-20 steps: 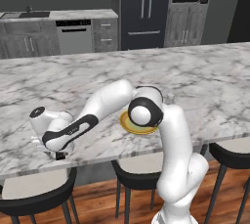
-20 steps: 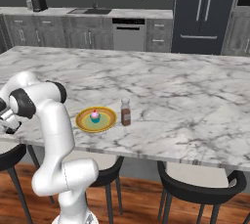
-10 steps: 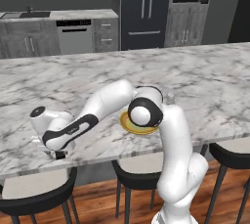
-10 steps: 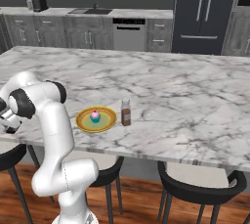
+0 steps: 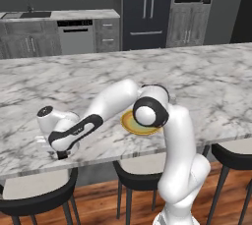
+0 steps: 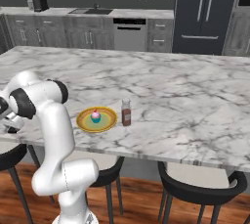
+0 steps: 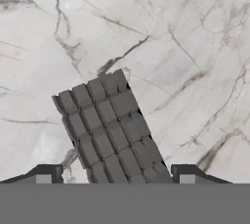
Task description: Take the cinnamon bottle from the cabinet and place it on the dining table, next to the plate with the cupcake. Then take the chocolate from the dining counter and place it on the cupcake plate.
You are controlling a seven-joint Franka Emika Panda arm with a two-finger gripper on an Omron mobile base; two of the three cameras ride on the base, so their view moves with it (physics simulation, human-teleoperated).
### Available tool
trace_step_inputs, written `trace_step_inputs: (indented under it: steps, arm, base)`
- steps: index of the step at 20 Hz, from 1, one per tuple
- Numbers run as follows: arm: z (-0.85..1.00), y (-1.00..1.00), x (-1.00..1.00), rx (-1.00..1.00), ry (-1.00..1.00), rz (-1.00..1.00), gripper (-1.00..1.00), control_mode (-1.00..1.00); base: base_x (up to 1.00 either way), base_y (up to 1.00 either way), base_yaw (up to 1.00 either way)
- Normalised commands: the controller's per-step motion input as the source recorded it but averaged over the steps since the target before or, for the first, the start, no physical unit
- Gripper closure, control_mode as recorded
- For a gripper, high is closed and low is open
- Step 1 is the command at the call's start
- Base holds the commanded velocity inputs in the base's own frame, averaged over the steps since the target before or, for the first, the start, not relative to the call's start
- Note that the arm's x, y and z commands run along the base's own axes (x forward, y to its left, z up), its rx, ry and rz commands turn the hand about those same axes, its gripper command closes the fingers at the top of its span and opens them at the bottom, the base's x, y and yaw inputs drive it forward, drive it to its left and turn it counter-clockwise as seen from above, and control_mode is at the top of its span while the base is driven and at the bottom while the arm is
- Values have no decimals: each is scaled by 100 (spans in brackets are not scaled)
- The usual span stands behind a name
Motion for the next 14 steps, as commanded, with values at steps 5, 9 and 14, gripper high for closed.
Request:
trace_step_inputs:
  steps: [5, 9, 14]
  arm:
    - [-14, -58, 3, 17, 0, 2, -100, -100]
    - [-69, -35, 26, 9, 0, 0, -100, -100]
    - [-72, -34, 18, 9, 0, 0, -100, -100]
  base:
    - [0, 0, 0]
    - [0, 0, 0]
    - [0, 0, 0]
